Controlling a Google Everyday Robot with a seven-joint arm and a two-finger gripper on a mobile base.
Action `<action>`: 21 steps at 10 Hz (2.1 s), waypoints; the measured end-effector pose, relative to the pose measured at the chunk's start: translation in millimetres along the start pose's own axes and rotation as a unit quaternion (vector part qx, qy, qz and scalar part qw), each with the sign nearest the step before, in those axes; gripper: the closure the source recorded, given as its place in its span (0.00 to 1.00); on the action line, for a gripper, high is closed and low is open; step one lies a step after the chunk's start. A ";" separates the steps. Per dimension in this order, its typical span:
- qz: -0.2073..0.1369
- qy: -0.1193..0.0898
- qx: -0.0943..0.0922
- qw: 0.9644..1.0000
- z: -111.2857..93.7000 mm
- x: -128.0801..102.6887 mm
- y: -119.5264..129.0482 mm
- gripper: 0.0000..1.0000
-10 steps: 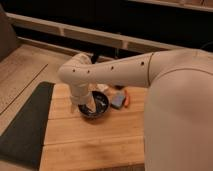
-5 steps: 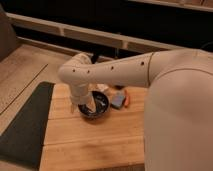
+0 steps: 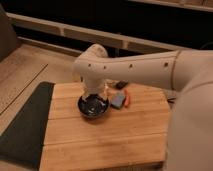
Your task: Place the white sponge in the ceramic bowl
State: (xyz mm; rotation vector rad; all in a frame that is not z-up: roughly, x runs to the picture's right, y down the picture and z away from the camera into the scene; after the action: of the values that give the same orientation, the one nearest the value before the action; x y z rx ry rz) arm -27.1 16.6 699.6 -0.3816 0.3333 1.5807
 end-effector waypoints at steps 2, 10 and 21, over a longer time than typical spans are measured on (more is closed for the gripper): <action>0.033 -0.054 -0.003 0.998 -30.6 -17.3 -44.4 0.35; 0.069 -0.037 0.035 0.996 3.5 -27.2 -126.1 0.35; 0.089 -0.037 0.024 0.995 64.4 -65.4 -166.1 0.35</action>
State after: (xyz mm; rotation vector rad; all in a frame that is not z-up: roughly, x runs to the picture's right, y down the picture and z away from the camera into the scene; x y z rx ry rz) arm 138.4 -6.5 789.6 -0.2608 0.3557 1.7537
